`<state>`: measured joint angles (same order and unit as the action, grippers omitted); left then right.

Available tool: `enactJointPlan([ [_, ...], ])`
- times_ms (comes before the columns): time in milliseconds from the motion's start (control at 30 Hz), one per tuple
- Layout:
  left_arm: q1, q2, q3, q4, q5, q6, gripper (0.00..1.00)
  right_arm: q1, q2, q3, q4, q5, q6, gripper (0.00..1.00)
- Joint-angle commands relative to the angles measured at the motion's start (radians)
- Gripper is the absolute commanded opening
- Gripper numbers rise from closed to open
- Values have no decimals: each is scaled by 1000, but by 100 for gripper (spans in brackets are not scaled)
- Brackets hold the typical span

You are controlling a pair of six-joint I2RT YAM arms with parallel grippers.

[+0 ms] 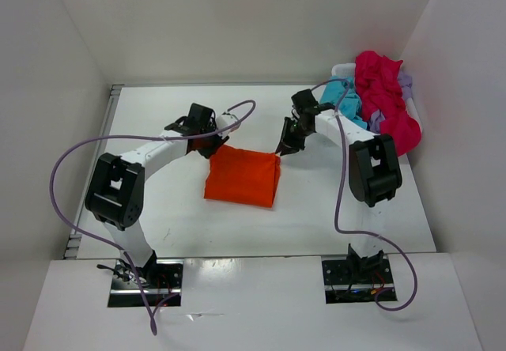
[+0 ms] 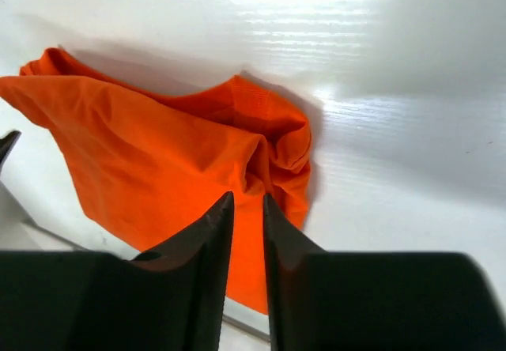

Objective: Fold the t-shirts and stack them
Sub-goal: Fold the long partially folded tshirt into a neat square

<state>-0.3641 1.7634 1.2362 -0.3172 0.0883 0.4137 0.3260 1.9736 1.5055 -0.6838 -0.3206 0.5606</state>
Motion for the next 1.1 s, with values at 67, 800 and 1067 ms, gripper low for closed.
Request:
enactJointPlan([
  [67, 25, -13, 37, 11, -117, -52, 47, 39, -125, 15, 55, 81, -10, 15],
  [800, 59, 149, 120, -14, 73, -110, 48, 47, 125, 68, 89, 127, 9, 0],
  [1067, 91, 134, 158, -55, 37, -184, 48, 47, 85, 96, 78, 146, -36, 15],
])
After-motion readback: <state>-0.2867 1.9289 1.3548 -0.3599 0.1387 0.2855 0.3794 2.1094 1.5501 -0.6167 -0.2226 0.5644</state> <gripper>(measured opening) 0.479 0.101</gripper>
